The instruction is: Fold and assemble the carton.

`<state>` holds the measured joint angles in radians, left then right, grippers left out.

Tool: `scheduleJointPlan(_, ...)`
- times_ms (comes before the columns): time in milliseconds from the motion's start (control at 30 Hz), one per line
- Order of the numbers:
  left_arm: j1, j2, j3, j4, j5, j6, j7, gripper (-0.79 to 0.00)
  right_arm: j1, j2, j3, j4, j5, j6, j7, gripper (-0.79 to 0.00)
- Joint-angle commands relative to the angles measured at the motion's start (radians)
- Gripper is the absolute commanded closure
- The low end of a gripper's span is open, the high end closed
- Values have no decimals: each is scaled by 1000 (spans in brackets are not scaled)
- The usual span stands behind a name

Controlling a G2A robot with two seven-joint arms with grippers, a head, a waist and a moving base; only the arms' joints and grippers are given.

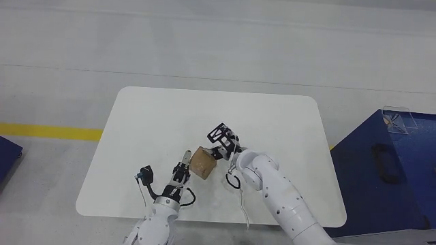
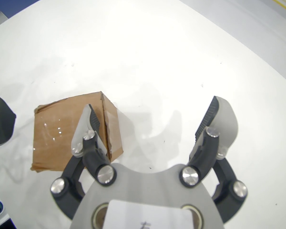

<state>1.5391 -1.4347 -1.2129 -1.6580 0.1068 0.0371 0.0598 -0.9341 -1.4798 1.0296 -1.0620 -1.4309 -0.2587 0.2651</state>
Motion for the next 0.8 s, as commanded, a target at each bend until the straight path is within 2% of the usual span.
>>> scheduleJointPlan(0,0,0,0,0,0,0,0,-785,4,-2,-5,7,3,6,-5,-785)
scheduleJointPlan(67,0,0,0,0,0,0,0,-785,6,-3,-4,5,8,7,-18,-785)
scheduleJointPlan(133,-1,5,-2,-1,119,-24,45,-785,3,-1,1,-1,16,0,-24,-785)
scheduleJointPlan(167,-1,9,4,1,222,-52,86,-785,3,0,4,-5,12,0,-22,-785)
scheduleJointPlan(233,-2,20,40,47,587,-85,203,-785,2,3,18,-13,12,13,-21,-785)
scheduleJointPlan(267,-3,21,60,65,695,-91,256,-785,2,4,25,-16,19,12,-20,-785)
scheduleJointPlan(433,-38,39,106,182,1120,-127,359,-785,6,7,37,-10,20,23,-9,-785)
scheduleJointPlan(533,-67,49,114,250,1307,-124,417,-785,15,5,32,7,19,35,-7,-785)
scheduleJointPlan(600,-92,55,110,306,1430,-73,436,-785,19,3,27,16,20,43,-9,-785)
scheduleJointPlan(767,-149,55,129,397,1561,-17,389,-785,26,0,21,32,17,52,-12,-785)
